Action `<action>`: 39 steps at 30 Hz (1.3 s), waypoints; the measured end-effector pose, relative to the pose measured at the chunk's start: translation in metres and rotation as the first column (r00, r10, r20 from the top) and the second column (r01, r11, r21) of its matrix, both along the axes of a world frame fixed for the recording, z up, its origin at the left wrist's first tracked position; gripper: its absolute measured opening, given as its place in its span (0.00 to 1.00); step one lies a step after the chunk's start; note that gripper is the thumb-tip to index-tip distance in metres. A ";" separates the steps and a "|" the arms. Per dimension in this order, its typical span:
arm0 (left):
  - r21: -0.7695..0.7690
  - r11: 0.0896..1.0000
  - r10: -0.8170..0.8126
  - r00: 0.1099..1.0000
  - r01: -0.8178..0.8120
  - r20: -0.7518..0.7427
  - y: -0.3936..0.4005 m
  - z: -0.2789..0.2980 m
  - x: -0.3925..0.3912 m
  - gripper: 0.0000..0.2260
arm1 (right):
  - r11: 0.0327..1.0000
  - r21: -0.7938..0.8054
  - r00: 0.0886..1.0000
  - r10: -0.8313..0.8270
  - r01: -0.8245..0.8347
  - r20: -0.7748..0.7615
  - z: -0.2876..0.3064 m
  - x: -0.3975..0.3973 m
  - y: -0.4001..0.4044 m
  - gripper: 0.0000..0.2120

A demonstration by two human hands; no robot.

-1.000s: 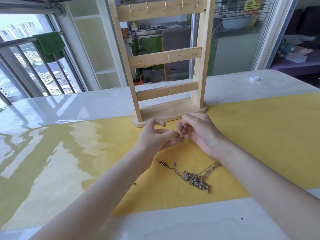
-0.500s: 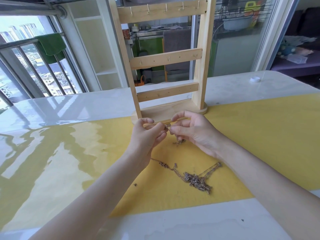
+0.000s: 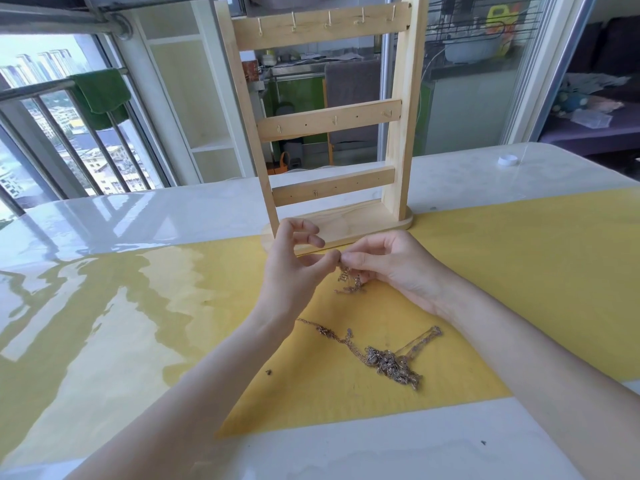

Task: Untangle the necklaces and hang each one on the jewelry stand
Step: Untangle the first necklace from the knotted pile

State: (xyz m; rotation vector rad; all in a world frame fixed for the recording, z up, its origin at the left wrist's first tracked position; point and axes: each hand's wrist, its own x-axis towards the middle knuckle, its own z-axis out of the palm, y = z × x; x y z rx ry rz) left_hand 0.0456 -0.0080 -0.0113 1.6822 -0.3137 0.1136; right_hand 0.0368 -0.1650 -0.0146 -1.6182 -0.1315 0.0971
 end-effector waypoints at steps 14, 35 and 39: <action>0.195 0.951 -0.249 0.968 0.239 0.027 0.002 0.005 -0.002 0.14 | 0.988 -0.146 0.998 -0.045 0.049 0.032 0.007 -0.004 0.003 0.07; 0.080 0.992 -0.093 0.995 0.095 -0.029 0.004 0.001 0.005 0.10 | 0.990 -0.129 0.988 0.072 -0.055 0.134 0.005 -0.001 0.000 0.09; 0.057 0.995 -0.079 0.995 0.082 -0.053 0.003 -0.001 0.005 0.10 | 0.980 -0.199 0.985 0.055 -0.022 0.164 0.004 0.000 0.004 0.08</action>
